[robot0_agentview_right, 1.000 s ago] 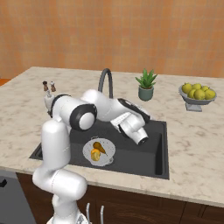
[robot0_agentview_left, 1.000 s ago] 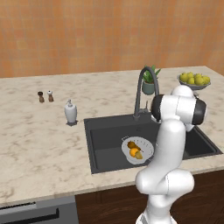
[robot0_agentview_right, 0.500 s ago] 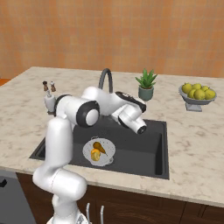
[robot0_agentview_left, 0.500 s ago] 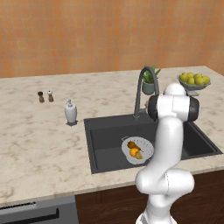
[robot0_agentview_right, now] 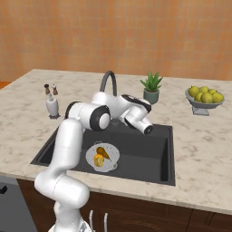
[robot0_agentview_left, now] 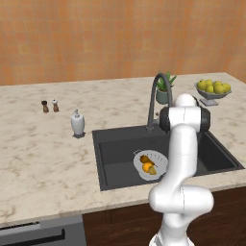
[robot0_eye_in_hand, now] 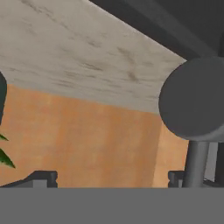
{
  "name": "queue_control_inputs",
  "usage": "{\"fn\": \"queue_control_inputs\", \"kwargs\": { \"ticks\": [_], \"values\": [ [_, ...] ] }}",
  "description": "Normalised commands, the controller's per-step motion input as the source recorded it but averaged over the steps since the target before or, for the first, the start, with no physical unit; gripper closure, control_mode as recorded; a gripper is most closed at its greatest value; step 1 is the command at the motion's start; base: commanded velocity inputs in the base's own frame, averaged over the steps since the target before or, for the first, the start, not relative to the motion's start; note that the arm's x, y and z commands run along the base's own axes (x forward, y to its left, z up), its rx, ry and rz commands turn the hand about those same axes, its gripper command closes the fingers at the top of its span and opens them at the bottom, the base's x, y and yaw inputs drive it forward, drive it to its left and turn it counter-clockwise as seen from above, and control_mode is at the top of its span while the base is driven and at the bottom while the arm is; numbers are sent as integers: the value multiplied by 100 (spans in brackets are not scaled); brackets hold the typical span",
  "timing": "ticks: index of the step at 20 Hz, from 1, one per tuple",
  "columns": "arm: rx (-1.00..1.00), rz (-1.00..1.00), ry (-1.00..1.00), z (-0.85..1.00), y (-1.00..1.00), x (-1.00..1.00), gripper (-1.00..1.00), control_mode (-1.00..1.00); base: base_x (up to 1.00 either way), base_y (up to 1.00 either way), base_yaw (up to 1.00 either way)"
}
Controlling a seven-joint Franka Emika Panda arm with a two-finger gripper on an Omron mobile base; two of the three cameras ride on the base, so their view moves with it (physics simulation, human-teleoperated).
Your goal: Put the colander in the sink, put the pear, orange, kiwi in the colander, and turn on the sink faucet and pour water over the colander.
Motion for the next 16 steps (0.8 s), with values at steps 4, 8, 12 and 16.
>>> {"fn": "queue_control_inputs", "kwargs": {
  "ticks": [4, 8, 12, 16],
  "values": [
    [10, 0, 0, -44, -21, 33, -100, -100, 0, 0, 0],
    [8, 2, 0, -39, -23, 3, -100, -100, 0, 0, 0],
    [0, 4, -4, -67, -15, 0, -100, -100, 0, 0, 0],
    [0, 2, -1, -75, -9, 0, -100, -100, 0, 0, 0]
  ]
}}
